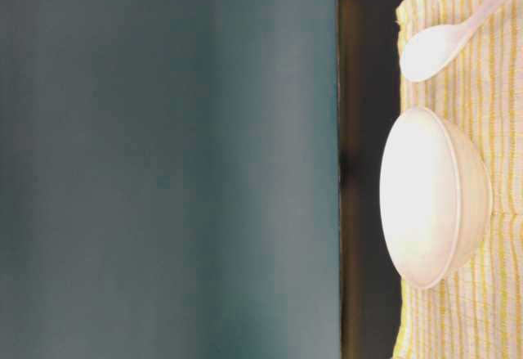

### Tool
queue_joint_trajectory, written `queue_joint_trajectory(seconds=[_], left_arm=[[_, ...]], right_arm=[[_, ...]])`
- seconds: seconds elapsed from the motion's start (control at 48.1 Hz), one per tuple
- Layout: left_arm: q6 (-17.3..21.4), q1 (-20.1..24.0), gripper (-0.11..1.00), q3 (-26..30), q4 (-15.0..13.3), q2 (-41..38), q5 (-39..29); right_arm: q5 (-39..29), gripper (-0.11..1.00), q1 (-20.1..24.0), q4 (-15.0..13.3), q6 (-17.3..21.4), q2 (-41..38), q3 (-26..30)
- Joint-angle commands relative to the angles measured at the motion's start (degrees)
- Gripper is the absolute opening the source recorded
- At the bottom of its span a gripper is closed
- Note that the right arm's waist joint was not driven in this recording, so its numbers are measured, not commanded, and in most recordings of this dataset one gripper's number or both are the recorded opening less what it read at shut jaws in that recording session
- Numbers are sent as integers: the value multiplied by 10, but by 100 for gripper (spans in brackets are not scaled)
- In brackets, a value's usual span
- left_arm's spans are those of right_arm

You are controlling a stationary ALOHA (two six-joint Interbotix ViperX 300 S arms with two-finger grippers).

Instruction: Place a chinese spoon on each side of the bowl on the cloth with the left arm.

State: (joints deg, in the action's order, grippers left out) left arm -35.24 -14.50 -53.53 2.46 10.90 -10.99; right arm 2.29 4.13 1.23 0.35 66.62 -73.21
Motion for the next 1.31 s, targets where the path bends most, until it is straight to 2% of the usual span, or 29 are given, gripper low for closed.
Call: queue_joint_trajectory(seconds=[0.0, 0.125, 0.208, 0.353, 0.437, 0.52, 0.665, 0.748, 0.998, 1.289], left_arm=[[11, 10, 7, 21, 2, 31, -17], [28, 44, 7, 50, 2, 76, -72], [59, 80, 7, 81, 1, 118, -137], [155, 149, 7, 111, 2, 163, -225], [221, 207, 7, 112, 2, 168, -240], [271, 255, 7, 110, 2, 163, -240], [331, 310, 7, 113, 2, 140, -233], [344, 315, 7, 113, 2, 114, -221], [345, 316, 7, 112, 2, 23, -149], [346, 332, 7, 110, 2, -6, -131]], right_arm=[[6, 1, 0, 2, 4, -3, 4], [7, 1, 0, 1, 4, -3, 4], [7, 1, 0, 1, 4, -2, 4], [8, 1, 0, 1, 4, -3, 4], [11, 1, 0, 1, 3, -3, 3], [14, 1, 0, 1, 3, -3, 3], [14, 1, 0, 1, 3, -3, 3], [14, 1, 0, 1, 3, -2, 3], [14, 1, 0, 1, 4, -4, 2], [11, 1, 0, 1, 4, -5, 0]])
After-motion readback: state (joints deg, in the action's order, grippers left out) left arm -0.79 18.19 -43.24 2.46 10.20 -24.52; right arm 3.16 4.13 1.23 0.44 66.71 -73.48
